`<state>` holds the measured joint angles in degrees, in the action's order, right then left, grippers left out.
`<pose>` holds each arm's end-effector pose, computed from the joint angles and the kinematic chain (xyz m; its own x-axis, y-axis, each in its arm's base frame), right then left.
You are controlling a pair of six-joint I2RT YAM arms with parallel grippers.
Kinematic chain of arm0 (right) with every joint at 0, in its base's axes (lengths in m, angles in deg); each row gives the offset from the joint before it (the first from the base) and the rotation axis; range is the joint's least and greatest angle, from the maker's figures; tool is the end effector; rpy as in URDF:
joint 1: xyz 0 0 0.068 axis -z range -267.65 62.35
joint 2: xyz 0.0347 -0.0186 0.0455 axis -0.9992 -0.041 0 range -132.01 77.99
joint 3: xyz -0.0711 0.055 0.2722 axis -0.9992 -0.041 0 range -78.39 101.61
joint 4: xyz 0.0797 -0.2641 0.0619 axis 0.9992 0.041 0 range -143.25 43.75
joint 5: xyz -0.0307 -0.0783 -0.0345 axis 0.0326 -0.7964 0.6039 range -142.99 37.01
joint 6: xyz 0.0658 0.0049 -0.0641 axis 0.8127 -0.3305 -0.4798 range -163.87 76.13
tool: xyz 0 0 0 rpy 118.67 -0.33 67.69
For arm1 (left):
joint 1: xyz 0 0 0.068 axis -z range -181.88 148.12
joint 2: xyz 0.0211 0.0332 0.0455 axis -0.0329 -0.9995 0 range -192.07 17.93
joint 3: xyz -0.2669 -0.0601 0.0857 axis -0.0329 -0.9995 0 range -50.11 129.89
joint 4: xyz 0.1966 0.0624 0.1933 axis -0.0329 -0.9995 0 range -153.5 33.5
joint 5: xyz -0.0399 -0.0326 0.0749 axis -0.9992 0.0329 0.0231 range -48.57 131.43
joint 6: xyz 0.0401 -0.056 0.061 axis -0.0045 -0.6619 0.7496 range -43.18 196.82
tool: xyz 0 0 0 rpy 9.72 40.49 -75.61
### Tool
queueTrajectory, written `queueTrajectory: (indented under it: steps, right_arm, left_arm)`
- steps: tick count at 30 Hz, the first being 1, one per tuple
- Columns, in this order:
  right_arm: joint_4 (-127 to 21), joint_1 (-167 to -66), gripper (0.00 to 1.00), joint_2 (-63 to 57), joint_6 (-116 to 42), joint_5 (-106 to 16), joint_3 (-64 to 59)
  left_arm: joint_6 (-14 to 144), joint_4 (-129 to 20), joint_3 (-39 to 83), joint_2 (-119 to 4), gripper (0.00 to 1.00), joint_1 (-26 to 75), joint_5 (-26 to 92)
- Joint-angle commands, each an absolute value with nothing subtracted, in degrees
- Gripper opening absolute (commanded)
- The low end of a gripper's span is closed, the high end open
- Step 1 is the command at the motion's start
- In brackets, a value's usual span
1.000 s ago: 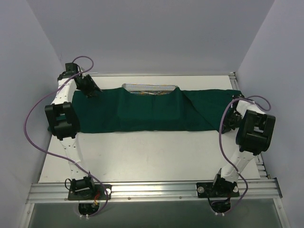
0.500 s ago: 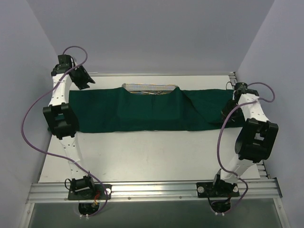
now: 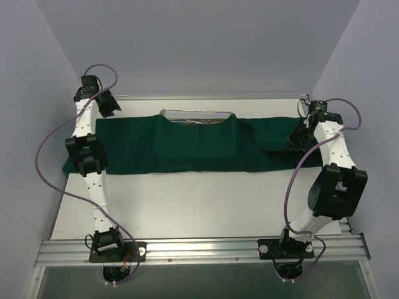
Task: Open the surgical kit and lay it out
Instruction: Open the surgical kit at the center of the board.
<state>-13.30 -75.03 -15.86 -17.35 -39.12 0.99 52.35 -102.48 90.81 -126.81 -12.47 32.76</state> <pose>0.3972 -0.0686 0.2570 -0.6762 0.5957 -0.4335 0.4224 0.7956 0.4343 0.6104 0.1014 0.1974 -0.6478 -0.5376 -0.5398 -0.3892 0.8427 -0.3721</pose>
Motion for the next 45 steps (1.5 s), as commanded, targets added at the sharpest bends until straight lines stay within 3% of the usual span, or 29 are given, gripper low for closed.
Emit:
queueTrajectory:
  steps: [1,8,13,20,27,45]
  right_arm:
    - [-10.4,-75.2,0.0,-13.2,-19.5,-38.6,2.6]
    - [-11.4,-75.1,0.0,-15.1,-19.0,-36.9,3.6]
    - [-11.2,-75.1,0.0,-16.6,-18.7,-35.8,5.8]
    - [-11.6,-75.2,0.0,-16.9,-18.6,-35.1,5.6]
    - [-11.6,-75.3,0.0,-16.8,-18.8,-35.1,5.6]
    - [-11.9,-76.2,0.0,-17.3,-18.6,-33.9,6.4]
  left_arm:
    - [53.7,-98.3,95.7,-130.3,0.51,-11.9,26.4]
    - [54.3,-93.4,92.1,-129.1,0.55,-4.5,21.8]
    - [49.5,-95.9,89.6,-127.9,0.57,0.3,27.9]
    - [34.0,-109.1,90.5,-127.4,0.56,1.2,38.4]
    - [29.5,-111.3,92.6,-126.2,0.55,1.2,40.9]
    - [27.4,-109.8,90.0,-121.1,0.56,0.8,37.4]
